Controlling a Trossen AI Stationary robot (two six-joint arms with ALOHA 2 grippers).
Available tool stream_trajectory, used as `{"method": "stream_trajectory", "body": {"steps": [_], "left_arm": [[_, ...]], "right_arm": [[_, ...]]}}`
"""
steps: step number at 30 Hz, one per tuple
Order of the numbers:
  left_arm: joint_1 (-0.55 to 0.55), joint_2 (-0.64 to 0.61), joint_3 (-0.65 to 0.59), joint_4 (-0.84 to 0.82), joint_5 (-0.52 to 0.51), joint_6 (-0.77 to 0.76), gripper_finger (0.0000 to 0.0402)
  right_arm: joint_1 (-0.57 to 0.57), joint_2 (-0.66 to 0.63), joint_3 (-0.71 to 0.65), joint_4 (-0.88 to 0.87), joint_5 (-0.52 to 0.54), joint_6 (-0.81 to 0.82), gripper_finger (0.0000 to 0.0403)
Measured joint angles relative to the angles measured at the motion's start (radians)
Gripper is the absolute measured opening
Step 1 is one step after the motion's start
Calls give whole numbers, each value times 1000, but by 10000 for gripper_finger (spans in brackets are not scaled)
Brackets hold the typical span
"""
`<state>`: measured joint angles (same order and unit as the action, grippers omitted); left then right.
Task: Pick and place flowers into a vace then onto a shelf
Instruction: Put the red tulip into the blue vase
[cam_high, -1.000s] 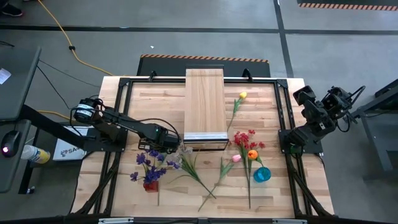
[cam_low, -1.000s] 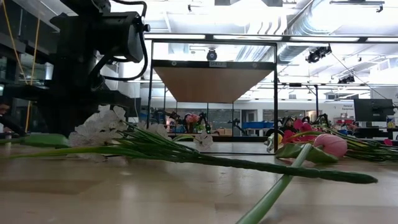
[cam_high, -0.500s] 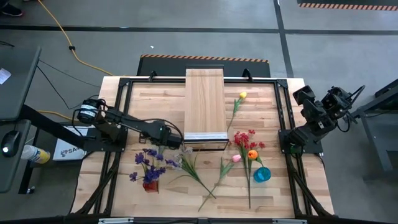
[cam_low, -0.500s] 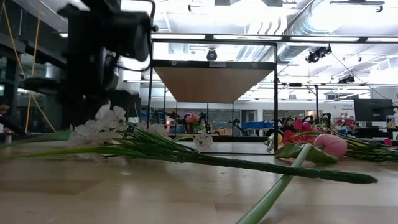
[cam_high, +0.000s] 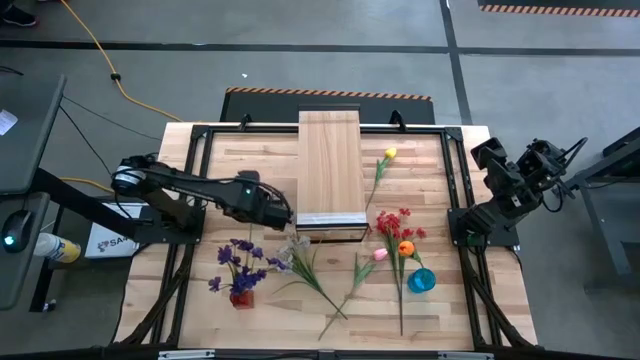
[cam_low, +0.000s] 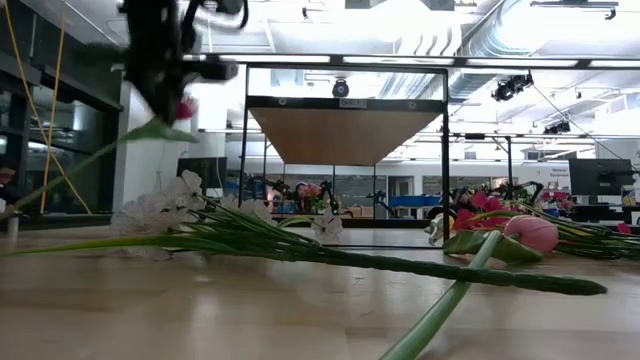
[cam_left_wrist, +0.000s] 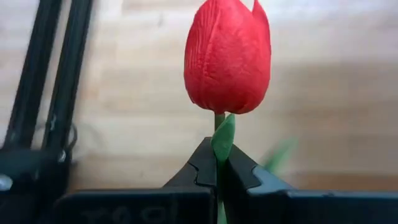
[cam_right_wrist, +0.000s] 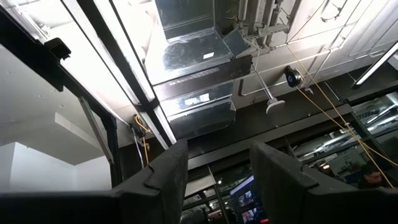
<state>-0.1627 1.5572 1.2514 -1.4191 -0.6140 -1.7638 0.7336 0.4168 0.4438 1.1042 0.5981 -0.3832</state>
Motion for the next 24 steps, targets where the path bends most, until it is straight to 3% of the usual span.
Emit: {"method": "stream_trajectory", "body": {"steps": [6,11,17,24], "left_arm": [[0,-32,147,-151,-211,-29,35],[10,-66,243,-156,-397,45,35],[27,-81,378,-151,-515,165,35],[32,-81,568,-142,-573,356,35]], "right_arm": [[0,0,0,-1,-1,0,157],[0,0,0,-3,2,0,154],[0,0,0,-9,26,0,158],[0,0,-1,-65,180,4,148]]}}
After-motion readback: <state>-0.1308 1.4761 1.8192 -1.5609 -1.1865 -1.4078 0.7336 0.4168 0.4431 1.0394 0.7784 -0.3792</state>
